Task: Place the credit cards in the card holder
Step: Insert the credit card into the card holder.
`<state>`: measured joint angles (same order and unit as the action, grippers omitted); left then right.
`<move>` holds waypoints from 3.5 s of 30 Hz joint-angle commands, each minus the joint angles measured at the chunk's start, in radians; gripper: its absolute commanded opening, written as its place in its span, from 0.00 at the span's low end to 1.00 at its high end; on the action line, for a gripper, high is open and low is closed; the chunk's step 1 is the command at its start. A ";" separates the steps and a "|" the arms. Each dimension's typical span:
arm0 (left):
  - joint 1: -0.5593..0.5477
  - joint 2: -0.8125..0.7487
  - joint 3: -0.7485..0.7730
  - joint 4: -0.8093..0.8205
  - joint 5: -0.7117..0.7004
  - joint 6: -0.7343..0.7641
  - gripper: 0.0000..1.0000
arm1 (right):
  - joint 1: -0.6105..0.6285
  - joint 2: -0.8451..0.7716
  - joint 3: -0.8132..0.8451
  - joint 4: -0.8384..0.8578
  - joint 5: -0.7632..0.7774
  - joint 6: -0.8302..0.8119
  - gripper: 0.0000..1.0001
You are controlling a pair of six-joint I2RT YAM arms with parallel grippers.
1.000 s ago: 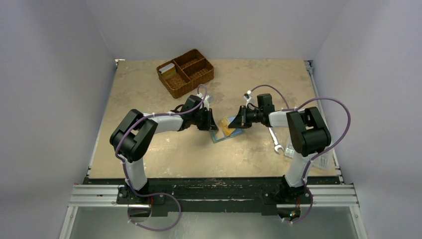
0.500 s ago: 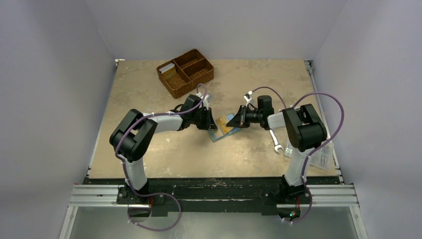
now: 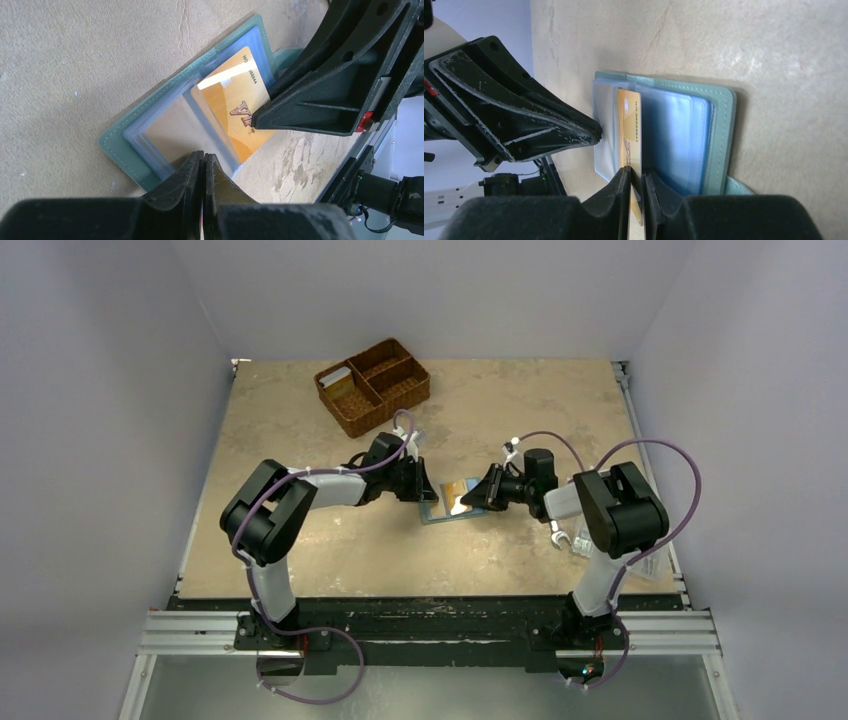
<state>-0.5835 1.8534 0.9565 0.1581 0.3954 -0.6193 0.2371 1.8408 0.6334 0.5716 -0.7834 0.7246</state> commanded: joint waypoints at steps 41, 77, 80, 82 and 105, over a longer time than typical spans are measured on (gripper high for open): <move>0.019 0.003 -0.046 -0.058 0.026 0.002 0.06 | 0.242 -0.140 0.192 -0.549 0.460 -0.406 0.58; 0.043 0.038 0.001 -0.144 -0.054 0.102 0.01 | 0.213 -0.130 0.237 -0.347 0.478 -0.434 0.92; 0.047 0.036 -0.001 -0.144 -0.052 0.104 0.00 | 0.212 -0.118 0.241 -0.326 0.437 -0.443 0.92; 0.048 0.038 0.001 -0.144 -0.050 0.104 0.00 | 0.212 -0.105 0.240 -0.306 0.401 -0.443 0.91; 0.047 0.051 0.002 -0.075 0.009 0.045 0.00 | 0.257 -0.196 0.088 -0.093 0.253 -0.220 0.79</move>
<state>-0.5350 1.8717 0.9783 0.0536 0.4213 -0.5636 0.4644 1.7061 0.7261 0.3946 -0.5064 0.3443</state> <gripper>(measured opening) 0.054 0.791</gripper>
